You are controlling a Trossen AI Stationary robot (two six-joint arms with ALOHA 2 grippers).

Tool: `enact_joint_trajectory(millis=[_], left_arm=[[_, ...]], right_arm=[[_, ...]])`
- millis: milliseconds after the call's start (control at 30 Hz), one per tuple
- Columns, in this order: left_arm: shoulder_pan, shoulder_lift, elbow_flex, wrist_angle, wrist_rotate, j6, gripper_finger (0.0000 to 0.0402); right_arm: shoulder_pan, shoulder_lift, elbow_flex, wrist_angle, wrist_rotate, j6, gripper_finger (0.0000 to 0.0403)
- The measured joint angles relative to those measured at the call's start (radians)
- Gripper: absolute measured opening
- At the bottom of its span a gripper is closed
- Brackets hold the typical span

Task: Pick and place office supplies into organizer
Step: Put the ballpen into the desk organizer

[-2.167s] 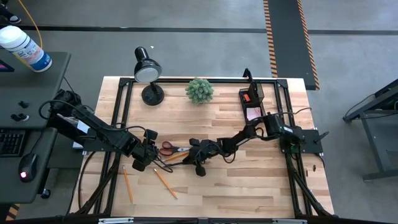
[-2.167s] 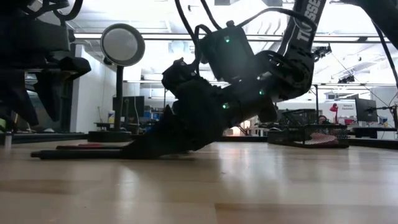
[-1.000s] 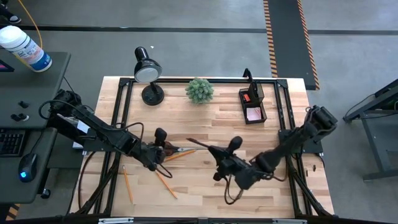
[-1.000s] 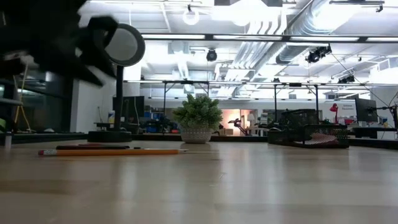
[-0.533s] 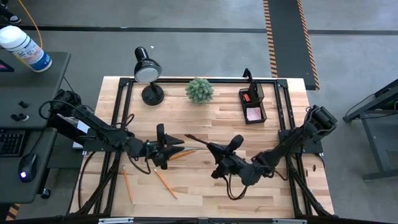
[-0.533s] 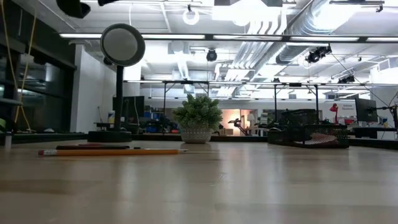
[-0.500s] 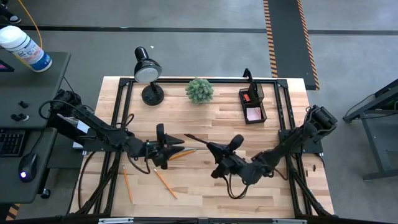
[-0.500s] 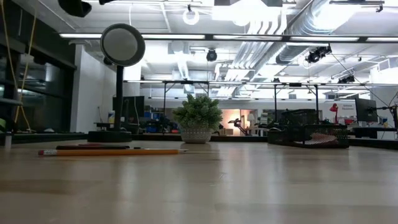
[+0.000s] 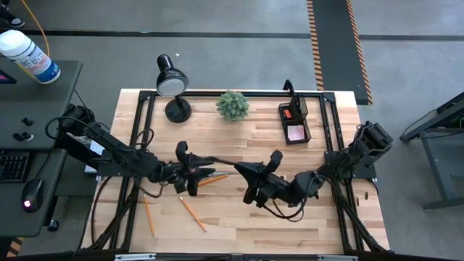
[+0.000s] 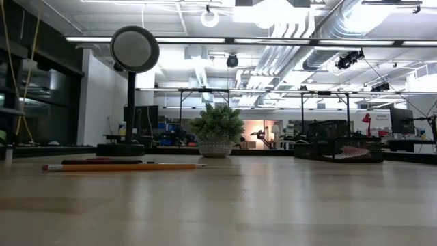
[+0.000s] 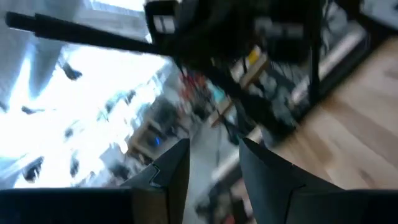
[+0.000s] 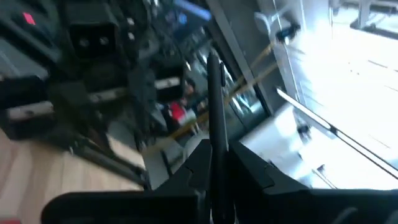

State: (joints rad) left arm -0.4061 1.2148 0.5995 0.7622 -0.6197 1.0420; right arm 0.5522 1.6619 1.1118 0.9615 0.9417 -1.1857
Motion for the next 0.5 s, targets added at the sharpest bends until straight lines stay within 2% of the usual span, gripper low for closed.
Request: enact_joint_trajectory(millis=[233,367,500], left_arm=[[0.000,0.000,0.000,0.210,0.231,0.167,0.0129],[0.000,0.000,0.000,0.309,0.382,0.183,0.0129],[0.000,0.000,0.000,0.365,0.540,0.159,0.0129]], right_arm=[[-0.023,-0.001,0.000,0.153,-0.305,0.023,0.0027],[-0.028,-0.003,0.000,0.165,-0.473,0.088,0.0027],[-0.062,-0.003,0.000,0.133,-0.573,0.168,0.0027]])
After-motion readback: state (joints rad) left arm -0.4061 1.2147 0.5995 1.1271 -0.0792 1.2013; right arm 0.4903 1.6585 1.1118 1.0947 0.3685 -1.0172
